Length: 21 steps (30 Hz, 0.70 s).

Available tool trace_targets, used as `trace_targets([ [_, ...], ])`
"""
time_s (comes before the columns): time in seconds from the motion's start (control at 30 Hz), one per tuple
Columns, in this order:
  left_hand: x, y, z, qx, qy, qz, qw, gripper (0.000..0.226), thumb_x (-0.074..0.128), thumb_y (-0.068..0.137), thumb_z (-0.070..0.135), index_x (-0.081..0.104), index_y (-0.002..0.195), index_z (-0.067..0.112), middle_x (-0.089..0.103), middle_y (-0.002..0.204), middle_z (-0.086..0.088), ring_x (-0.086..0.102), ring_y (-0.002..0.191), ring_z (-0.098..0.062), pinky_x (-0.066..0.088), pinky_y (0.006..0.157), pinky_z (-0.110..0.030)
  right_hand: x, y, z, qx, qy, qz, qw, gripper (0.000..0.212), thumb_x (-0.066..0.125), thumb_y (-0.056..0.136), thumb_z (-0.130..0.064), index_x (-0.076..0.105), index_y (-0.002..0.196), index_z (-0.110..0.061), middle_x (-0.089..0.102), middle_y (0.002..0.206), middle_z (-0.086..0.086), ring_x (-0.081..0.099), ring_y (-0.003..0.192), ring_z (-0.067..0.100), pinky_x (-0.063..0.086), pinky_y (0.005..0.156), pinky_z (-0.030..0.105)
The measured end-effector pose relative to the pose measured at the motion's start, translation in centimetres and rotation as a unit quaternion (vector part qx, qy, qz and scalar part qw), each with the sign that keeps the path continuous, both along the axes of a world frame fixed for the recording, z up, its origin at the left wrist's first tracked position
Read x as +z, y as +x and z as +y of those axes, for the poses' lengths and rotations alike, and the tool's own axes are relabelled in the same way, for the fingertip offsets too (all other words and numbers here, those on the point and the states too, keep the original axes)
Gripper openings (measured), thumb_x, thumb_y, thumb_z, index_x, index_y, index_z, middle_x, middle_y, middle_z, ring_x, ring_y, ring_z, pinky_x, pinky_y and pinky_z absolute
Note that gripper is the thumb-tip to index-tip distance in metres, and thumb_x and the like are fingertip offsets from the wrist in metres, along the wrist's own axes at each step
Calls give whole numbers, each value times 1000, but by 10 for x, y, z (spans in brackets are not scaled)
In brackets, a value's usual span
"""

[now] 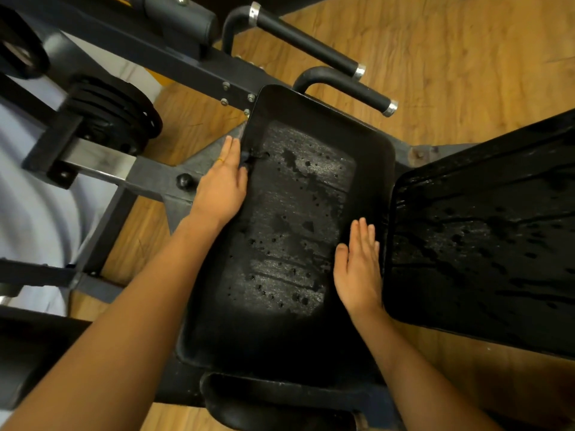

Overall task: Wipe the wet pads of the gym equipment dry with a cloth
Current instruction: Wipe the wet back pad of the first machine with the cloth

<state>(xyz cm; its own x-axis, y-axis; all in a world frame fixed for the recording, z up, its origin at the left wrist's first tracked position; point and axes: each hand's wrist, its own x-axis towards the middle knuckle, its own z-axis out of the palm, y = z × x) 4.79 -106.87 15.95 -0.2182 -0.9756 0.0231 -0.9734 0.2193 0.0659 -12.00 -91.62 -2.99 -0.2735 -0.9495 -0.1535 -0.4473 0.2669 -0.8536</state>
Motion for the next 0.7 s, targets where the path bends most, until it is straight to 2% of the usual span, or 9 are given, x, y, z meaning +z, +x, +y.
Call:
trace_targets([
  [0.3, -4, -20, -36, -9, -26, -1, 1000, 57, 42, 108, 20, 22, 160, 11, 17, 168, -6, 19, 154, -22, 20, 121, -33, -25, 2, -4, -33, -55, 19, 998, 61, 19, 103, -38, 19, 159, -15, 10, 167, -5, -2, 154, 5, -3, 126, 27],
  [0.5, -5, -52, -103, -6, -25, -24, 999, 50, 43, 106, 19, 33, 154, 9, 28, 164, -10, 26, 151, -29, 28, 117, -43, -28, 4, -3, -46, -67, 16, 997, 62, 21, 102, -39, 23, 159, -14, 14, 167, -5, 0, 154, 2, -3, 125, 24],
  [0.7, -2, -70, -122, 5, -14, -35, 999, 52, 40, 108, 18, 27, 157, 11, 18, 168, -8, 15, 155, -26, 20, 121, -39, -30, 3, -4, -34, -63, 24, 997, 62, 17, 101, -40, 18, 159, -16, 10, 167, -7, -3, 154, 1, -5, 125, 23],
])
